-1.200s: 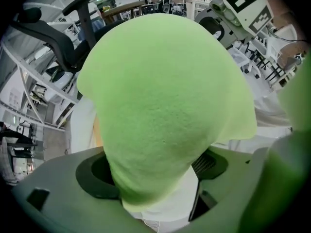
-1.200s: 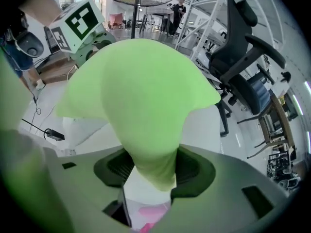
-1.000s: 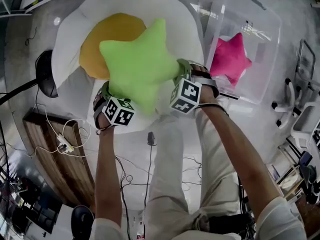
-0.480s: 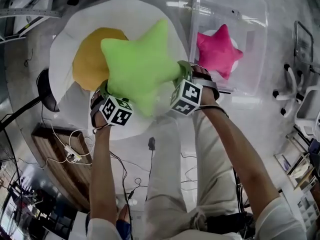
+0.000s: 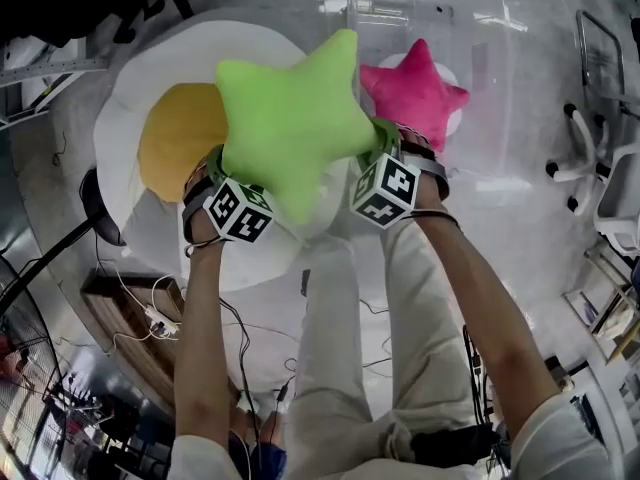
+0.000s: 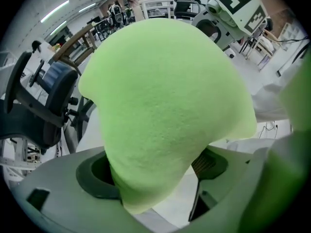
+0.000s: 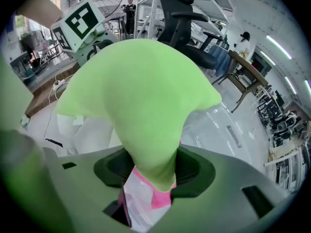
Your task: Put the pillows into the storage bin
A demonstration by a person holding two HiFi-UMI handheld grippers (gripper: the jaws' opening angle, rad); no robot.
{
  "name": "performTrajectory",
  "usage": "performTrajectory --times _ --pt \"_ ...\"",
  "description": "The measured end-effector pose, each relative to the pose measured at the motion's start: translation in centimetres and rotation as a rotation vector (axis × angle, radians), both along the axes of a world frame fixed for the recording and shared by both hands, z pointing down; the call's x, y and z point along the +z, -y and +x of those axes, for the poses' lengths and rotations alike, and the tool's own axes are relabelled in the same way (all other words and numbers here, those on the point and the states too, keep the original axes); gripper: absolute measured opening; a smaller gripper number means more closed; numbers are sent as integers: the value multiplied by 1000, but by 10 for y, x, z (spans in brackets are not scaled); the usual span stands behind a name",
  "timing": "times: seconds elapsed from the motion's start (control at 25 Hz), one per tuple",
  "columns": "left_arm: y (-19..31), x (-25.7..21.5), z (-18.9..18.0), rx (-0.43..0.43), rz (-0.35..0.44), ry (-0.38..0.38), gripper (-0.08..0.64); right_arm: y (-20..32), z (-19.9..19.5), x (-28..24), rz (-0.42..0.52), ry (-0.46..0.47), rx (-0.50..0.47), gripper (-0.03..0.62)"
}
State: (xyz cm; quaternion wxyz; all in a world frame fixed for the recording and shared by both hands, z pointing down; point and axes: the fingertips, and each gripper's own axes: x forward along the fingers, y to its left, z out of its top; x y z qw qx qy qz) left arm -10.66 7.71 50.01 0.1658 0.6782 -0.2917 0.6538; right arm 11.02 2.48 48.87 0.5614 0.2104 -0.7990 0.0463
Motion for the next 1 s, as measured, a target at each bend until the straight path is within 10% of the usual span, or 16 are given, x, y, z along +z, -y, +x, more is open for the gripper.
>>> performTrajectory --times 1.0 --pt "100 21 218 416 -29 41 457 5 219 35 -64 33 408 245"
